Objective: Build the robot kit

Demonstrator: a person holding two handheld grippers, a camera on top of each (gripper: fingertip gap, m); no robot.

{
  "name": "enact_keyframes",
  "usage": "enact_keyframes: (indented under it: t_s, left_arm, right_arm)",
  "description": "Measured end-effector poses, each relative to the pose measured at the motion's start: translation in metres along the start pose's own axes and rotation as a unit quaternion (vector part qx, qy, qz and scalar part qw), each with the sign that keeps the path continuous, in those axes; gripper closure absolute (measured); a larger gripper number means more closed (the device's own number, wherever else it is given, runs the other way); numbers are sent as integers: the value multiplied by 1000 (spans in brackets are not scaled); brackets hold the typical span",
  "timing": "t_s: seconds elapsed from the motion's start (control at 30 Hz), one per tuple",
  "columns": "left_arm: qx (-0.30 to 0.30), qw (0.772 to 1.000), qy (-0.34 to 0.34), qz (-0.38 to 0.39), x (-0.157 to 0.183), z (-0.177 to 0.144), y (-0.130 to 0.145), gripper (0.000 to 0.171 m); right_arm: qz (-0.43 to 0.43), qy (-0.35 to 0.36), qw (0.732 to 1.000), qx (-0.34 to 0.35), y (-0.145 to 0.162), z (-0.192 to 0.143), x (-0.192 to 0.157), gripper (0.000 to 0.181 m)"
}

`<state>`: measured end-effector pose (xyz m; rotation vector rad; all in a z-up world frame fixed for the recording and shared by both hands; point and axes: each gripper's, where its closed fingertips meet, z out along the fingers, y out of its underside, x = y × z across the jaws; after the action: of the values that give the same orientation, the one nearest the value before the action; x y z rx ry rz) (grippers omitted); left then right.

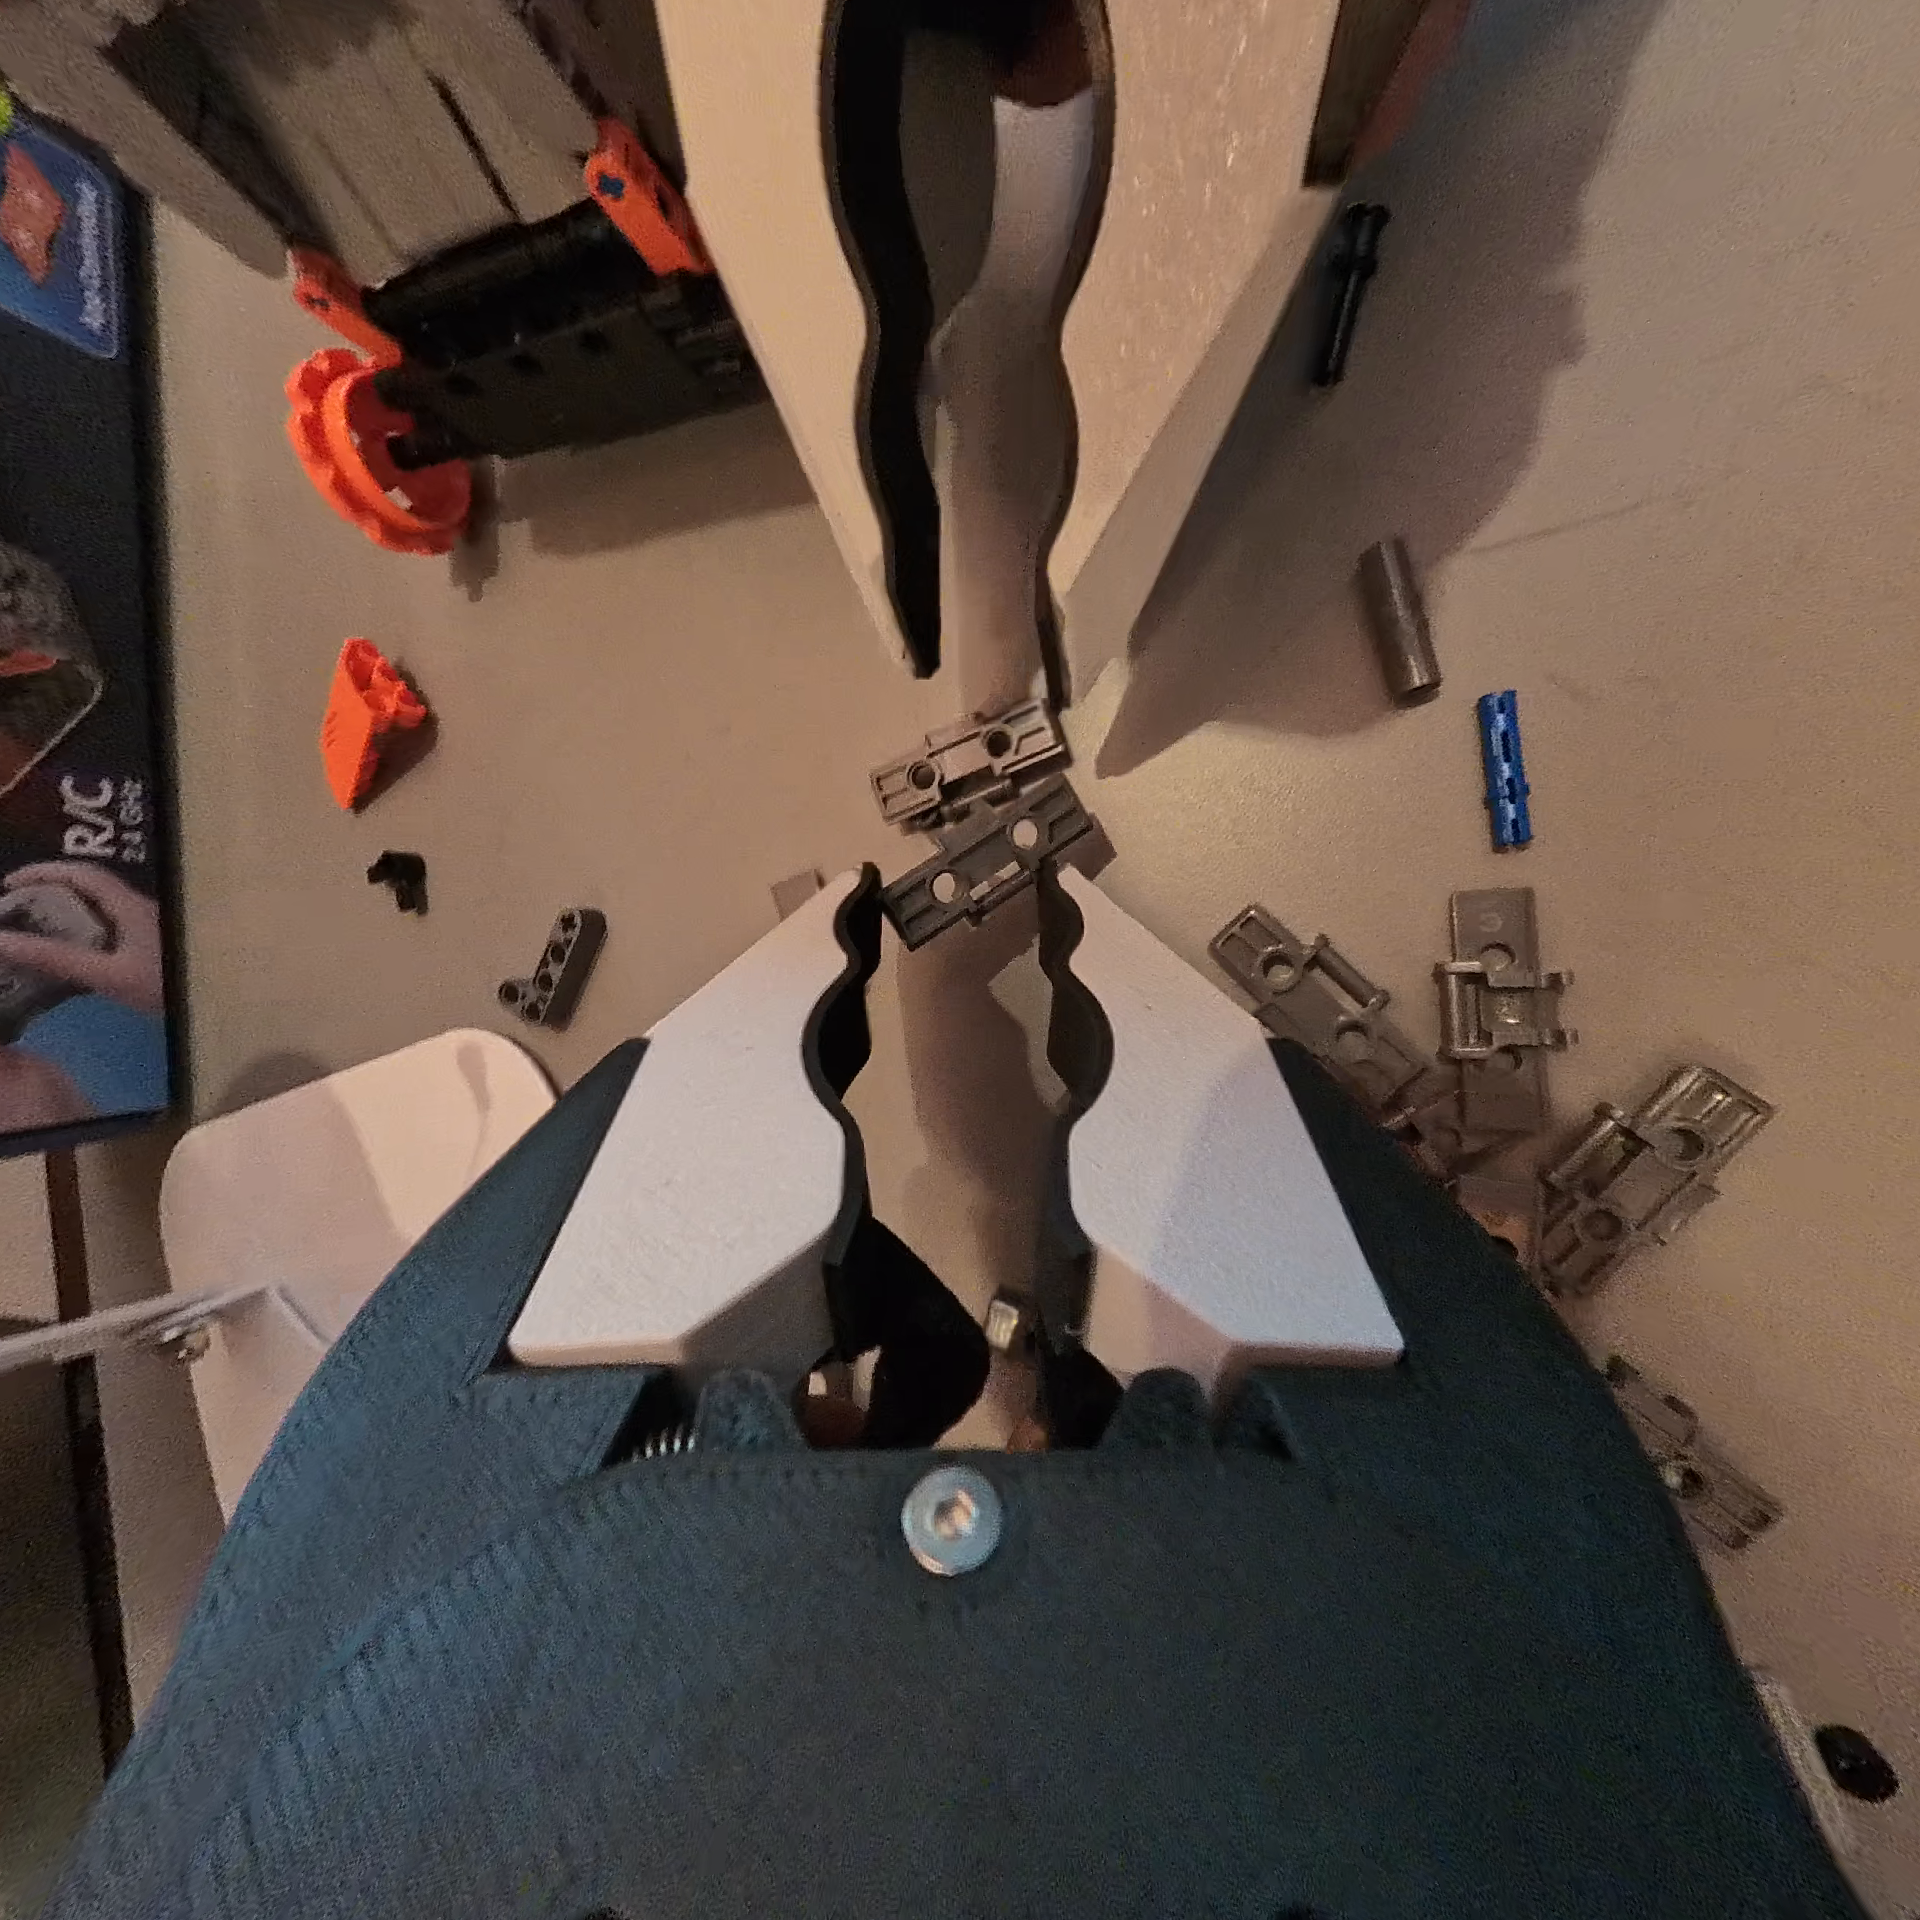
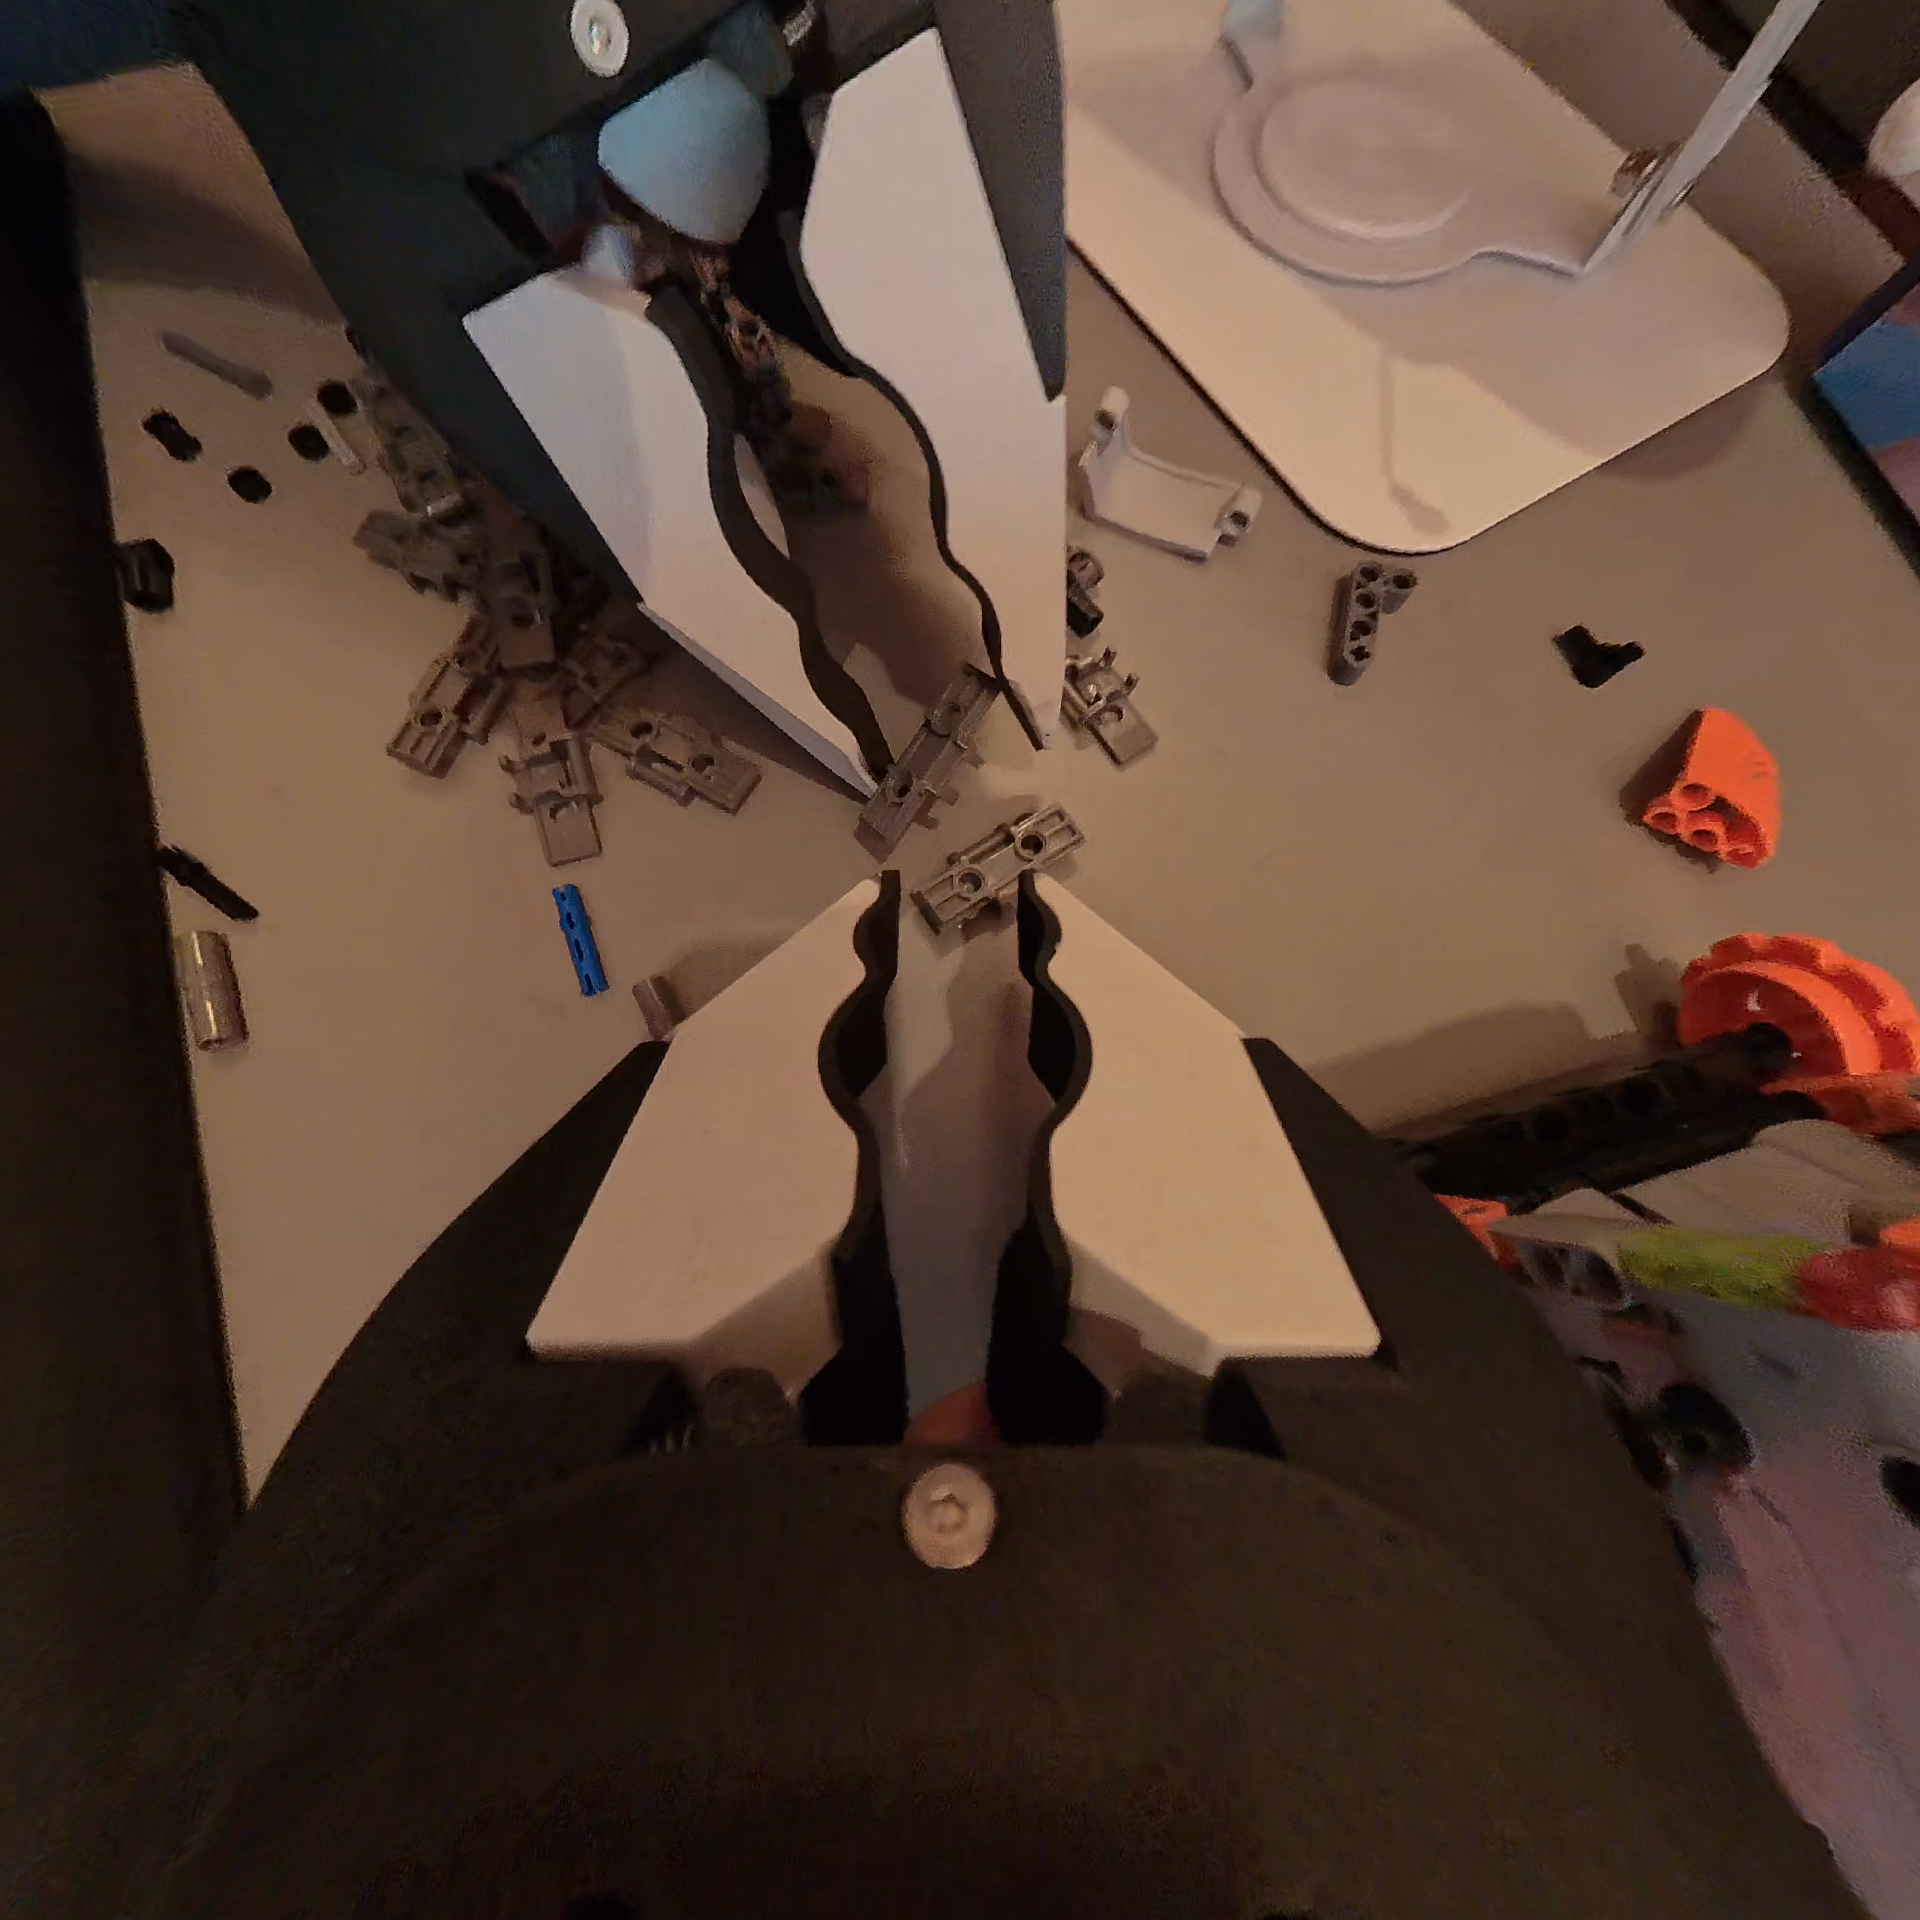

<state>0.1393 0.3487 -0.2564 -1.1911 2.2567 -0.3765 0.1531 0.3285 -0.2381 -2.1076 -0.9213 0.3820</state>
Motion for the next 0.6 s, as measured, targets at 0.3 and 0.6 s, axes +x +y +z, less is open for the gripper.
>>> enact_keyframes:
  t_s: [0.3, 0.6]
  left_arm:
    - [-9, 997, 70, 6, 1, 6, -4, 141]
    - [-51, 993, 101, 23, 0, 6, -1, 141]
  right_arm:
    - [-1, -23, 1000, -19, 10, 11, -5, 159]
    - [2, -29, 999, -20, 12, 13, -6, 162]
